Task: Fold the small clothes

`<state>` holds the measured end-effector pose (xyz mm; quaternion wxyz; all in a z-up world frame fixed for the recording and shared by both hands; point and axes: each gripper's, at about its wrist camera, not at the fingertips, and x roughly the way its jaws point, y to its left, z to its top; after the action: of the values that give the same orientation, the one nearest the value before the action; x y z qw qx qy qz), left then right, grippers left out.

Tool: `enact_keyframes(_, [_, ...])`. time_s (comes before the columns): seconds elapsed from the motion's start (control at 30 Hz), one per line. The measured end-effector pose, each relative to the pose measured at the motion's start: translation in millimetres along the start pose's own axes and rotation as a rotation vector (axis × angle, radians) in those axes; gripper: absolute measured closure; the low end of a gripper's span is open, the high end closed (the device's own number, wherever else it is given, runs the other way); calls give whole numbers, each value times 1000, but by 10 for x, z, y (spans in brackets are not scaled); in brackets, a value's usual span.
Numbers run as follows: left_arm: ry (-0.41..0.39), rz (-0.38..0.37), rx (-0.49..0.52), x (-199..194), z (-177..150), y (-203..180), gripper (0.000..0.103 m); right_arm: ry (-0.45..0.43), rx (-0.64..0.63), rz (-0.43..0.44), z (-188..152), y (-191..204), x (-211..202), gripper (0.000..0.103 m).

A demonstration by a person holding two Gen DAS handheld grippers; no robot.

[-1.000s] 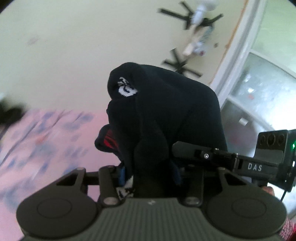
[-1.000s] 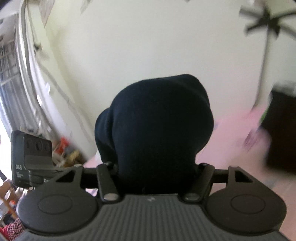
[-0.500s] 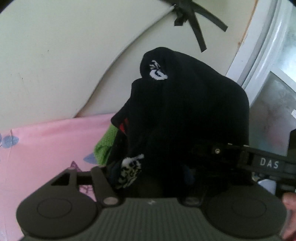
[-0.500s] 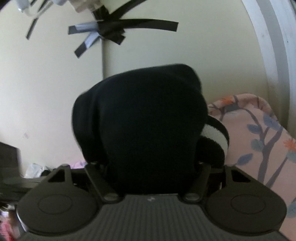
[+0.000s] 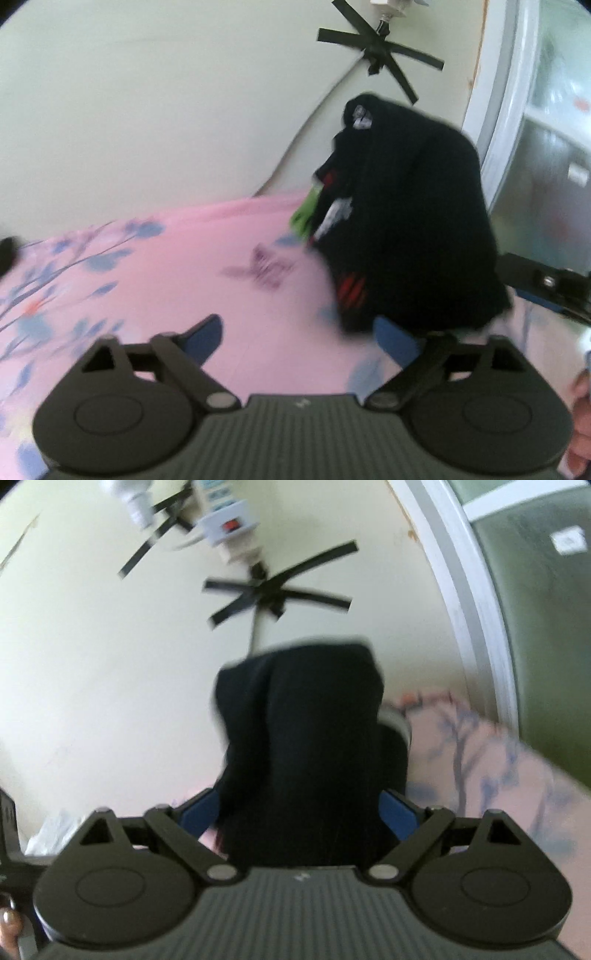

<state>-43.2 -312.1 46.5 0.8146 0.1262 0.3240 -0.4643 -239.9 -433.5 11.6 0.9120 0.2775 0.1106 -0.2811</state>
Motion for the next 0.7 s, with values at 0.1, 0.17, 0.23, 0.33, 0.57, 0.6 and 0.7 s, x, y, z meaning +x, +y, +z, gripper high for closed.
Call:
enact_keyframes(0.1, [-10, 66, 24, -300, -261, 118, 2, 24, 5, 7, -398, 241, -196, 14])
enact_keyframes(0.17, [-5, 106, 10, -471, -459, 212, 0, 34, 21, -4, -624, 369, -309, 14])
enact_keyframes(0.23, [-14, 138, -12, -584, -583, 273, 0, 37, 16, -21, -777, 493, -393, 14])
enact_keyframes(0.33, [-35, 197, -29, -715, -731, 356, 0, 35, -22, -48, -949, 665, -482, 14])
enact_keyframes(0.57, [-75, 236, -25, -848, -814, 410, 0, 37, -19, -90, -1138, 787, -512, 14])
enact_keyframes(0.6, [-80, 230, -24, -862, -816, 413, 0, 25, -18, -94, -1136, 789, -522, 14])
enact_keyframes(0.7, [-85, 234, -10, -852, -822, 383, 0, 26, -7, -108, -1138, 771, -513, 13])
